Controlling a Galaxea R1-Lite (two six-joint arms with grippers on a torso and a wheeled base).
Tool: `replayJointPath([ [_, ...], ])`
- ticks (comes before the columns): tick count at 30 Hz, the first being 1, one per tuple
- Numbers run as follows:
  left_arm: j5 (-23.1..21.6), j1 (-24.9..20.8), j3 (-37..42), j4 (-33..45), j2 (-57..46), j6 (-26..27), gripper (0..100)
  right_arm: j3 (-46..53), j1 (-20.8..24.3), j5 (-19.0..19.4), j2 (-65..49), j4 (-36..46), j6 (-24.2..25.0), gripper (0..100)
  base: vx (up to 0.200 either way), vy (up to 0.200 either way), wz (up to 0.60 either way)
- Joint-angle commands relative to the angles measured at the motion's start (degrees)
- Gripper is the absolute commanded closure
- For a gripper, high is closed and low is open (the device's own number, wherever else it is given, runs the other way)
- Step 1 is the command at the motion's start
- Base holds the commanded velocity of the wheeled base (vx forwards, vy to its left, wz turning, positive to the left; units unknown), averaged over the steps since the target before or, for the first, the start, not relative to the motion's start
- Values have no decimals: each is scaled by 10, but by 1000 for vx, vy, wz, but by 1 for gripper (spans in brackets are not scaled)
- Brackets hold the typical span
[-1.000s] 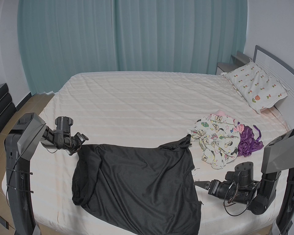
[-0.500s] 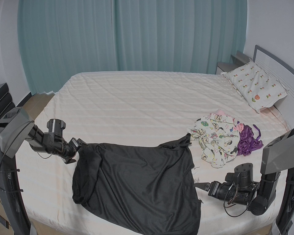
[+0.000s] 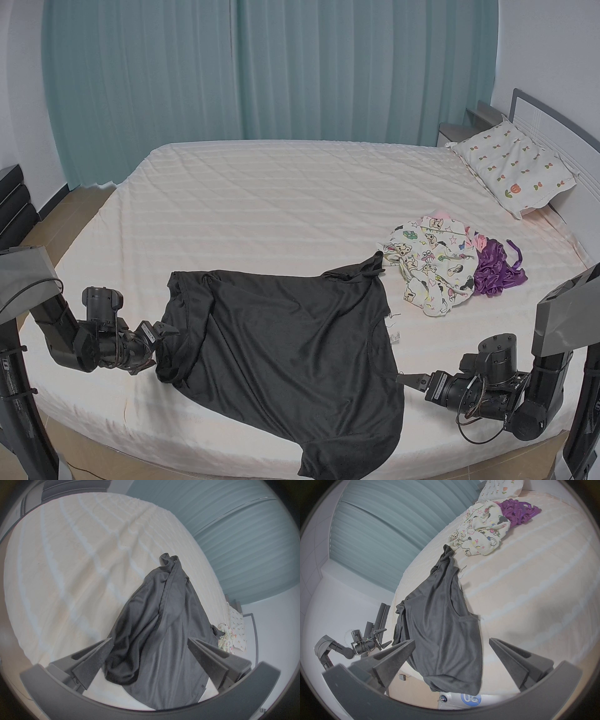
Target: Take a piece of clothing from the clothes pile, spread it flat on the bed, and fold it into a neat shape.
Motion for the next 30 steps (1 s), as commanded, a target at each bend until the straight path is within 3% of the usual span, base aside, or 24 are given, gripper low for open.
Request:
replayJointPath([
  [1,4,-20,73,-58,-3,2,0,0,1,0,0,0,0,0,0,0,0],
  [6,112,-74,74,-72,21,2,0,-1,1,0,-1,-1,0,0,0,0,0],
  [13,136,-101,54,-85,46,10,0,0,1,1,-1,-4,0,0,0,0,0],
  [18,216,-103,31,-93,99,99,0,5,1,-1,3,-14,-3,0,0,0,0],
  [19,217,-101,35,-100,99,106,100,6,1,-1,4,-14,-5,0,0,0,0],
  [30,200,-58,150,-95,5,107,100,-21,22,-3,65,-6,-40,0,0,0,0],
])
